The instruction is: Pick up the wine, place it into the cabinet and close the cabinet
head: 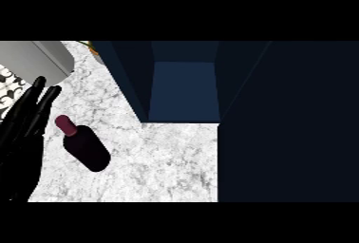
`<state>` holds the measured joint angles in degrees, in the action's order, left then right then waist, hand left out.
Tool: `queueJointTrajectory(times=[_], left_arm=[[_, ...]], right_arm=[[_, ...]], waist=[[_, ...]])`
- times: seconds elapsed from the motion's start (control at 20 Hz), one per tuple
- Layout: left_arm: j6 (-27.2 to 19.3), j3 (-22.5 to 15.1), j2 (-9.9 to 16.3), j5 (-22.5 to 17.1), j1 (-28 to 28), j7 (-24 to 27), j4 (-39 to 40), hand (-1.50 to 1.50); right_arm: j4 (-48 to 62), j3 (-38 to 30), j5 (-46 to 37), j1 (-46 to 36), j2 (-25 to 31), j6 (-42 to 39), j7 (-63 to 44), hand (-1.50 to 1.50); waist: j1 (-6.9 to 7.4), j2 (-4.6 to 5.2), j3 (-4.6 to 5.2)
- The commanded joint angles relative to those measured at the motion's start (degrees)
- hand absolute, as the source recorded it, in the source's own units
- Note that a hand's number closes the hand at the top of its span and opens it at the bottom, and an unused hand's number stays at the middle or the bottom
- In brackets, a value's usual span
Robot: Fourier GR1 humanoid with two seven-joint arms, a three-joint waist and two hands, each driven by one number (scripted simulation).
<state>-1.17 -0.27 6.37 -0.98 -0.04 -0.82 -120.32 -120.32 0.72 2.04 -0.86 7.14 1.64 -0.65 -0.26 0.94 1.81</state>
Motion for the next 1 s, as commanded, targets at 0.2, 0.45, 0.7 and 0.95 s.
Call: queueJointTrajectory(times=[0.2, 0.45, 0.7, 0.95], left_arm=[[13.9, 9.16, 8.16, -16.73, 3.11, -1.18, 5.64, -1.5], [10.65, 10.08, 6.36, -29.89, 1.33, -16.68, 5.08, -1.5], [9.0, 14.87, 10.75, -36.53, 0.09, -24.98, 0.23, -1.5], [2.27, 15.46, 11.49, -36.97, -2.22, -31.73, -7.89, -1.5]], right_arm=[[-6.99, 0.89, 1.29, 7.57, 1.63, -3.79, -0.42, -1.5], [-12.97, 6.35, 7.25, 8.11, 3.51, -8.75, -8.7, -1.5], [-23.16, 4.37, 10.57, 12.47, 4.16, -8.14, -15.41, -1.5], [-23.07, 2.81, 11.59, -2.59, 5.67, -3.72, -28.64, -1.5]], waist=[[-0.05, -1.05, -1.76], [0.03, -1.15, -1.79], [-0.04, -1.09, -1.82], [0.51, -1.02, -1.79]])
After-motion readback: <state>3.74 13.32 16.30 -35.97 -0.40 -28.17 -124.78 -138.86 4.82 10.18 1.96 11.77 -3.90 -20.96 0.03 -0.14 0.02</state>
